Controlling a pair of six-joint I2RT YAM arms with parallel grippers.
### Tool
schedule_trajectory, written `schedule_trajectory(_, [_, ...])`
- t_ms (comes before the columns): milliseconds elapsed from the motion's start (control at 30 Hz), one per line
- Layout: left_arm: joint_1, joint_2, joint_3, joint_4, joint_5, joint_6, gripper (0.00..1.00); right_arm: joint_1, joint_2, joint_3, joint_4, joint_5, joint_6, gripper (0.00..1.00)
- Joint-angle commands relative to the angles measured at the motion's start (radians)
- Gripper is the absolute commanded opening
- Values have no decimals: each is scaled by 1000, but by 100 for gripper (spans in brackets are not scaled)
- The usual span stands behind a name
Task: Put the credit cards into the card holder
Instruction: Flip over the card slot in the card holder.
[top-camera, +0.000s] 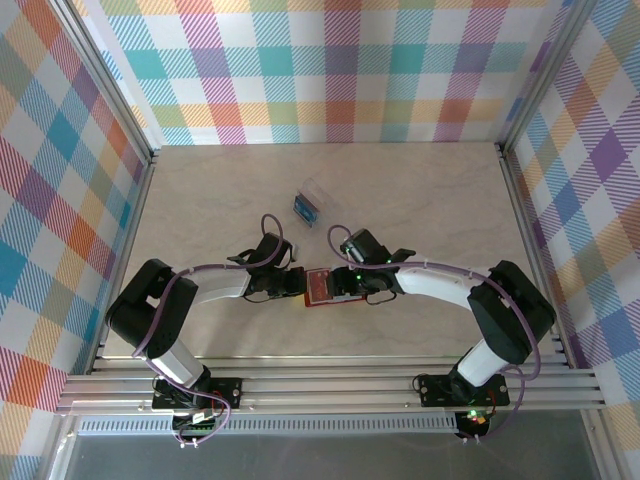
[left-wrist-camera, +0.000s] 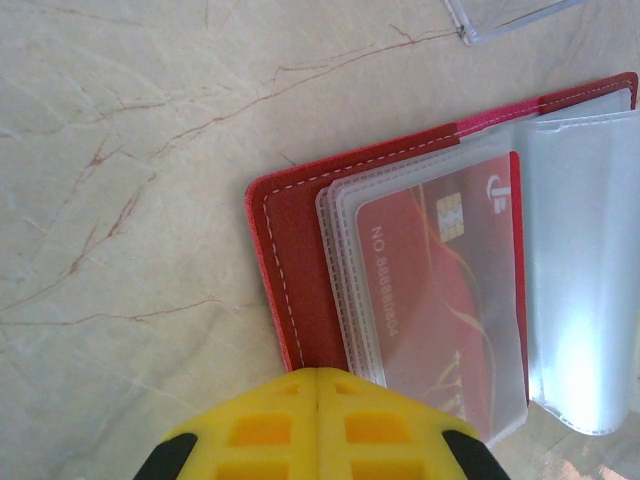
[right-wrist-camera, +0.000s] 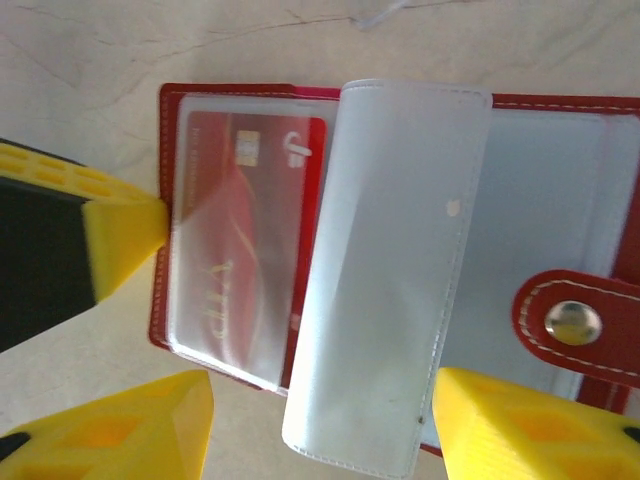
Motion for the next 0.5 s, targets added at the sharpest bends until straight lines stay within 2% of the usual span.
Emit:
schedule_trajectory(0, [-1,31,-13,-33,15,4,0,7,-5,-3,56,-87,-14,60])
schedule_trajectory(467, [5,19,-24,-24,14,-11,0,48,131,50,190,-229,14,57])
